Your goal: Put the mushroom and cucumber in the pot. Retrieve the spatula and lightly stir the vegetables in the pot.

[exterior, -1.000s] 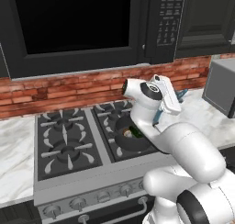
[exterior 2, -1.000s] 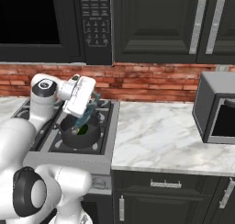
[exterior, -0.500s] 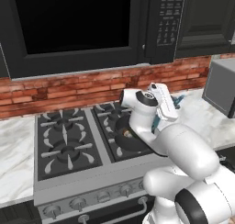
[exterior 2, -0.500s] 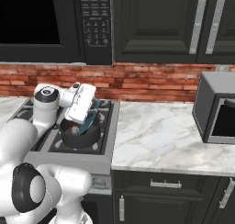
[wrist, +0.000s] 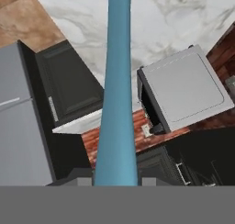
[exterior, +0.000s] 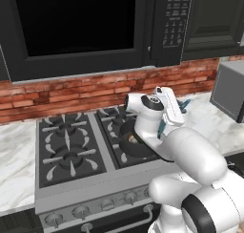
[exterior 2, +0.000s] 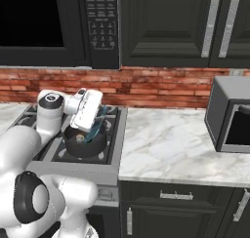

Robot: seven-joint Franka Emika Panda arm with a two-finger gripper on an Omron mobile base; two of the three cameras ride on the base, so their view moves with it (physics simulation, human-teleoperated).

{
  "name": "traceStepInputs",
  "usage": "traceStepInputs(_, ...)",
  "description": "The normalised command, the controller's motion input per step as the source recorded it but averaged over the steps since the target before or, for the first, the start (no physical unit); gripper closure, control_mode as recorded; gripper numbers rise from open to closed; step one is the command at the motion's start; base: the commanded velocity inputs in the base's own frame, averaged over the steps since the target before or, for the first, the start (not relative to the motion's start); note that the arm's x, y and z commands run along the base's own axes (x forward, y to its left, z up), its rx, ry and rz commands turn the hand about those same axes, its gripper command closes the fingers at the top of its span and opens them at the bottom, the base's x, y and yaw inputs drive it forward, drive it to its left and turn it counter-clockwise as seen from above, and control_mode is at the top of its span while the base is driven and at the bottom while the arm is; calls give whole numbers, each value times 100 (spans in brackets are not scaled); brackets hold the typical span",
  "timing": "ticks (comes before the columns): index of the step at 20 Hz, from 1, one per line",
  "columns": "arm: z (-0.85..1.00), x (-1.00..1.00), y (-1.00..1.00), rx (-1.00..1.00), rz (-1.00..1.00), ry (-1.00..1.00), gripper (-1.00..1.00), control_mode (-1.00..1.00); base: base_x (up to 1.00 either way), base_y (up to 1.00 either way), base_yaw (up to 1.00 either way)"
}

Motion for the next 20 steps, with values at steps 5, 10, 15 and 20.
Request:
traceStepInputs(5, 0, 47, 0, -3, -2, 0, 100, -100, 0, 0, 0)
traceStepInputs(10, 0, 27, 5, -8, -4, 0, 100, -100, 0, 0, 0)
traceStepInputs(15, 0, 0, 8, -9, -1, 0, 100, -100, 0, 0, 0)
traceStepInputs(20, 0, 0, 10, -3, 0, 0, 100, -100, 0, 0, 0)
